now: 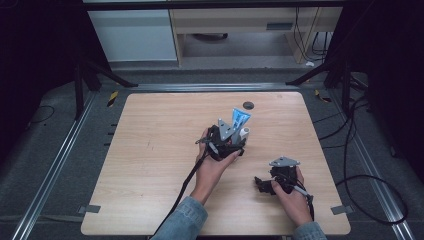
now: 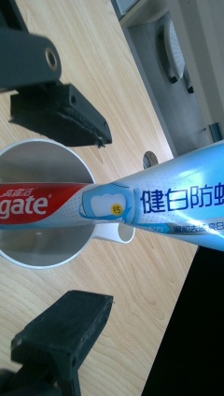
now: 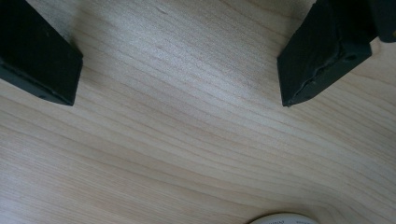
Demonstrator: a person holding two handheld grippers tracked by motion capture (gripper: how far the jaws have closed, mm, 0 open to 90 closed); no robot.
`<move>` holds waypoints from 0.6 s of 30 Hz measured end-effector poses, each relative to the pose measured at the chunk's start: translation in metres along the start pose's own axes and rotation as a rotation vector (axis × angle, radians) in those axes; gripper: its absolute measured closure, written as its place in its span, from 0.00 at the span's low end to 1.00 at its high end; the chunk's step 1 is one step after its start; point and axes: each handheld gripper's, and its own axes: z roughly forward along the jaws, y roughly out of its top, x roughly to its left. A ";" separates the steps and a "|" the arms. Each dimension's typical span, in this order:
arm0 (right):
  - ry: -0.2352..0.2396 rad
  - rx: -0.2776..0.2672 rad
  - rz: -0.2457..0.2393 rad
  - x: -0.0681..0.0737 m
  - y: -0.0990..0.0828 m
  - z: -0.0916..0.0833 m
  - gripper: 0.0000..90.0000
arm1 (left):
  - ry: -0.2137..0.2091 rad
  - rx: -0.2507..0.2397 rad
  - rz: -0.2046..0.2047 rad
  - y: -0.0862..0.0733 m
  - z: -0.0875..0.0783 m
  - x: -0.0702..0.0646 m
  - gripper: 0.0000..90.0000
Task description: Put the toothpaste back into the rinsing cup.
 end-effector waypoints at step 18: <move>0.000 0.000 0.000 0.000 0.000 0.000 0.00 | -0.068 0.093 0.008 -0.007 -0.018 0.005 0.09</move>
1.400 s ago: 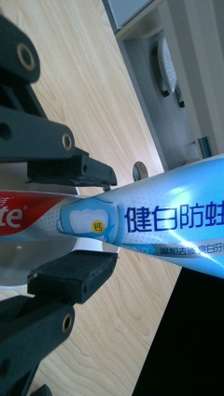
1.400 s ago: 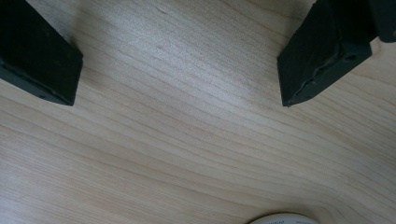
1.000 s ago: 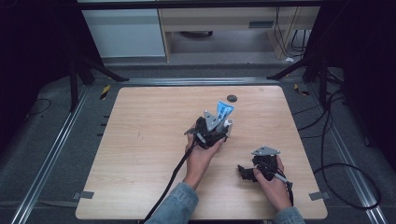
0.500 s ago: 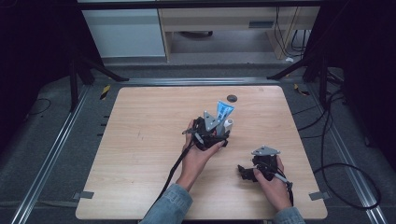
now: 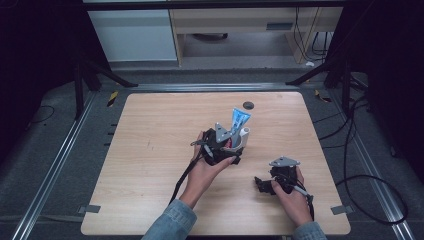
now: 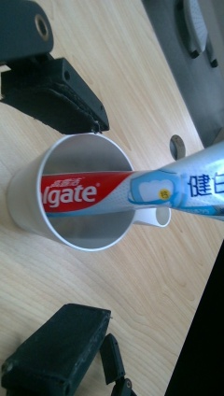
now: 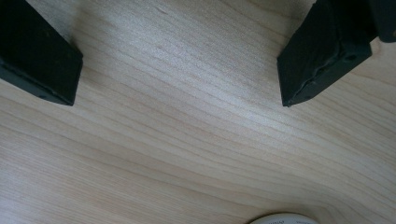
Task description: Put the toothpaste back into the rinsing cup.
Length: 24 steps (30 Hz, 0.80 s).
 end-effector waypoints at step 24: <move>-0.001 0.001 0.001 0.000 0.000 0.000 0.00 | 0.036 0.064 -0.020 -0.022 -0.044 0.040 0.06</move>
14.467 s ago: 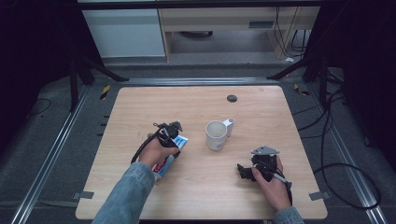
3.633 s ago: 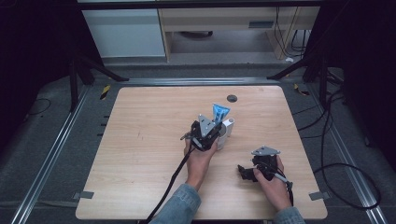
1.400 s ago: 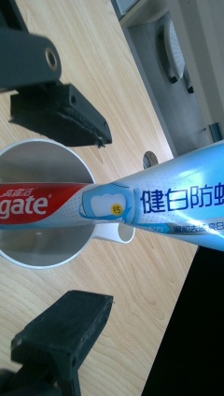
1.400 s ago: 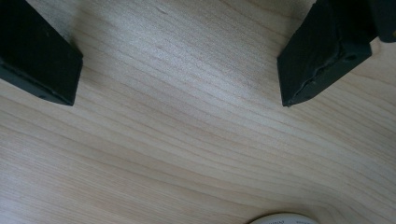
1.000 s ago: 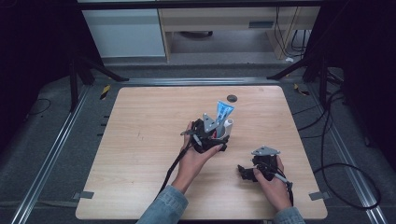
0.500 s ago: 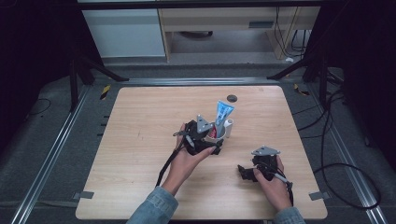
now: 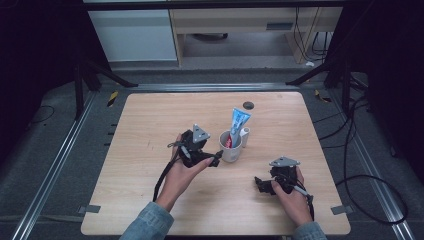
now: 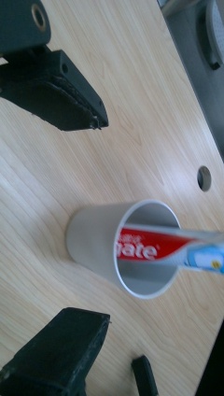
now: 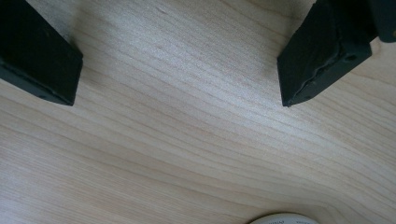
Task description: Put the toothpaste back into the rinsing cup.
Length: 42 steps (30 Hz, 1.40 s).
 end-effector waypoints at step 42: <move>0.001 -0.001 0.001 0.000 0.000 0.000 0.00 | 0.181 0.218 -0.118 -0.113 -0.041 0.096 0.05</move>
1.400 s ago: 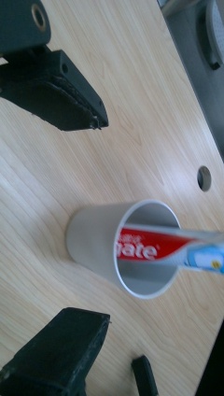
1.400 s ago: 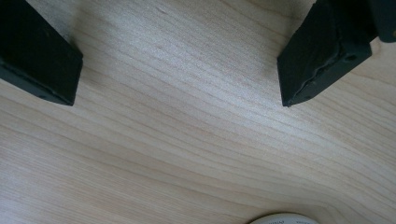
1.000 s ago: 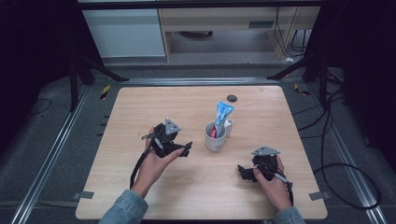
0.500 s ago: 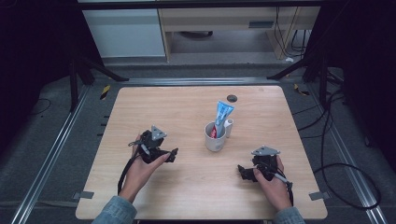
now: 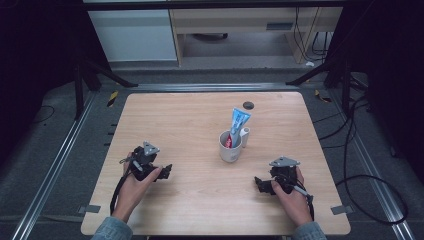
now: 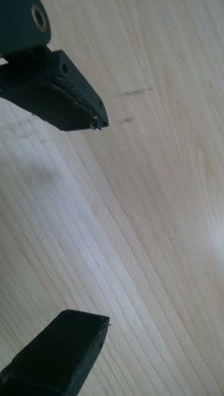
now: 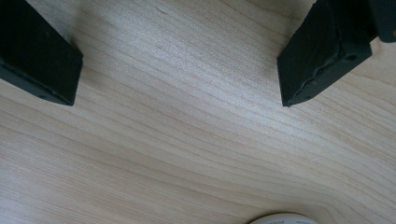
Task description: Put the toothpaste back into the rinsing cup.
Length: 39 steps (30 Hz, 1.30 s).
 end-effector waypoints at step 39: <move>0.000 0.000 0.000 0.000 0.000 0.000 0.00 | 0.026 -0.046 -0.142 -0.023 0.043 0.056 0.00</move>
